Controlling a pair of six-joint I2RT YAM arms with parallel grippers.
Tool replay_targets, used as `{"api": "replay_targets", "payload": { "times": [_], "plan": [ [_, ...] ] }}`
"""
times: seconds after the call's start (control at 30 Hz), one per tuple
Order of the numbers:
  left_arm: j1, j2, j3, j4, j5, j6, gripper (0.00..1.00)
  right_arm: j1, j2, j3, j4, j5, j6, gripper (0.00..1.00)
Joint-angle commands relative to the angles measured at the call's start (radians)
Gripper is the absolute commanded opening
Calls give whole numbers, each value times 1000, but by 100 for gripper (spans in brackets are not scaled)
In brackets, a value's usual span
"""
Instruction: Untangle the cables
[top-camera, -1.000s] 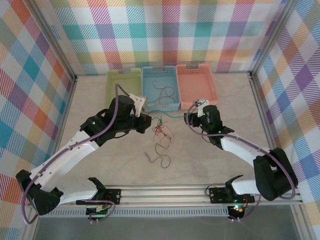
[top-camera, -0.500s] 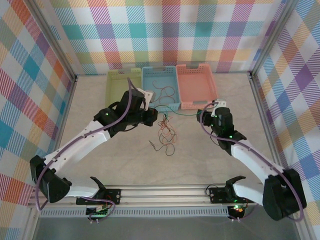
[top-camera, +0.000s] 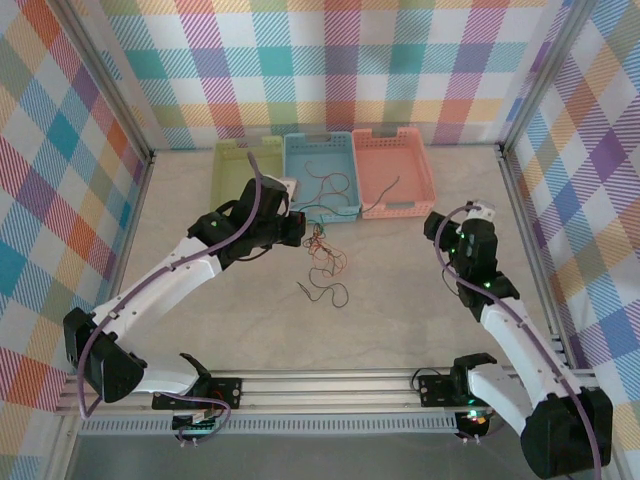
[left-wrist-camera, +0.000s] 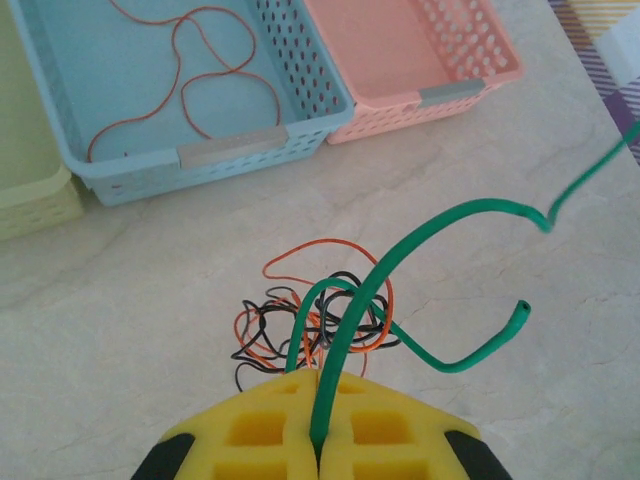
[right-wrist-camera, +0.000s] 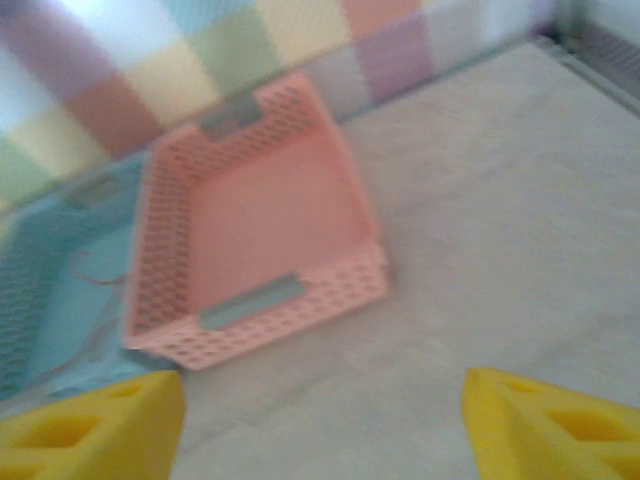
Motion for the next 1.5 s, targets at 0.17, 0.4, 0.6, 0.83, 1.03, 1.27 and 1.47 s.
{"api": "replay_targets", "payload": {
  "times": [0.17,0.4,0.6,0.83,1.03,1.27,1.47],
  "plan": [
    [11,48,81,-61,33,-100,0,112,120,-5,354,-676,-55,64],
    [11,38,86,-60,82,-144,0,336,293,38,436,-706,-225,69],
    [11,13,79,-54,114,-165,0,447,464,112,481,-677,-322,80],
    [10,-2,82,-57,137,-167,0,498,590,130,655,-519,-348,80],
    [10,-27,81,-72,126,-158,0,499,628,157,655,-470,-381,57],
    [10,-41,79,-72,129,-153,0,497,630,131,663,-450,-369,21],
    [11,-64,79,-70,111,-150,0,478,607,94,628,-420,-318,0]
  ]
}}
